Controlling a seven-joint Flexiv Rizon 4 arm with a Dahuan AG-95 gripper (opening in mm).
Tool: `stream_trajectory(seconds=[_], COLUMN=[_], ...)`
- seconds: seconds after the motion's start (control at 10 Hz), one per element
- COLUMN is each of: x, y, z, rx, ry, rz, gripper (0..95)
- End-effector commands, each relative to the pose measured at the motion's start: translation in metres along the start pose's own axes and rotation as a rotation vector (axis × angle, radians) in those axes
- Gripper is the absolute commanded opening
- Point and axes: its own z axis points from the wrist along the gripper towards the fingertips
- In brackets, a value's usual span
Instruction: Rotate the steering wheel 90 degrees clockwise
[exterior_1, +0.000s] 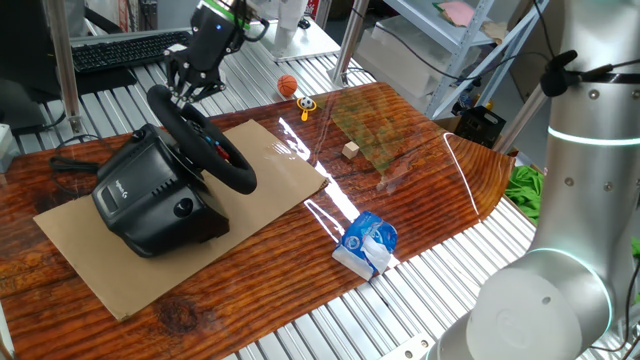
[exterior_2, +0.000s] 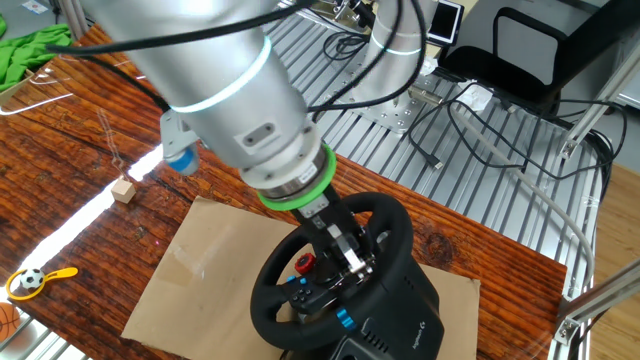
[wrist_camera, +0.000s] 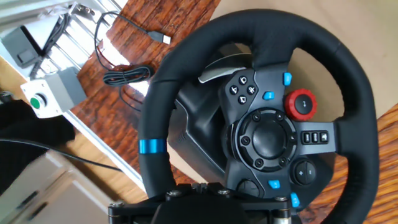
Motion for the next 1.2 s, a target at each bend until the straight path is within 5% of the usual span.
stream_trajectory(seconds=[0.1, 0.8, 1.2], x=[0.003, 0.011, 0.018], y=[0.001, -0.001, -0.006], z=[-0.003, -0.01, -0.024], rx=[0.04, 0.121, 0.199], ry=[-0.012, -0.051, -0.084], rz=[-0.022, -0.062, -0.155], gripper=[0.0, 0.0, 0.0])
